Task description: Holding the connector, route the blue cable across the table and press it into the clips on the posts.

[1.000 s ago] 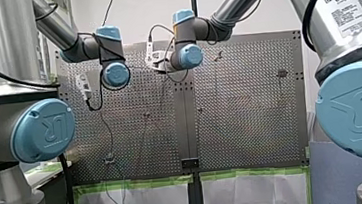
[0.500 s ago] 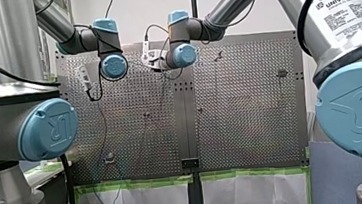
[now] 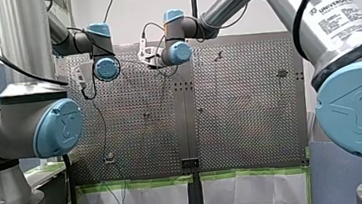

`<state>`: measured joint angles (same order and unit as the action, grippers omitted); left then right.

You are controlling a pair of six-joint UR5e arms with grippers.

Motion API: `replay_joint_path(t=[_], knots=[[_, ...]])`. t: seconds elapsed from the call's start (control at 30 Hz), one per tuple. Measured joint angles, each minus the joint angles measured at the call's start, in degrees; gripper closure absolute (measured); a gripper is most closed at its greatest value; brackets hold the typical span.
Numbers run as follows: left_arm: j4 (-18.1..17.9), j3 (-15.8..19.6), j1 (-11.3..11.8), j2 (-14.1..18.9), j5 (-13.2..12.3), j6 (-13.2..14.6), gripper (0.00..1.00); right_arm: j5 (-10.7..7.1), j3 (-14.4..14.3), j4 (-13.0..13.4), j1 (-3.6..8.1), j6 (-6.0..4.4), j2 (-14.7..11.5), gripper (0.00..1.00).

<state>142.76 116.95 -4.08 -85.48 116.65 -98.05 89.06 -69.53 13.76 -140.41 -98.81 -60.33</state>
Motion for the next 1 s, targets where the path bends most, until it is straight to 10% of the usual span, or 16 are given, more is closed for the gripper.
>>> replay_joint_path(t=[0.37, 1.0], knots=[[-0.82, -2.58, 1.83, -3.59, -4.30, -0.93, 1.00, 0.35, 6.24, -2.42, -0.53, -0.08, 0.82, 1.00], [-1.47, -5.55, 4.23, -6.02, -1.68, -1.63, 1.00, 0.91, 14.41, -2.47, -2.66, 1.47, 6.98, 1.00]])
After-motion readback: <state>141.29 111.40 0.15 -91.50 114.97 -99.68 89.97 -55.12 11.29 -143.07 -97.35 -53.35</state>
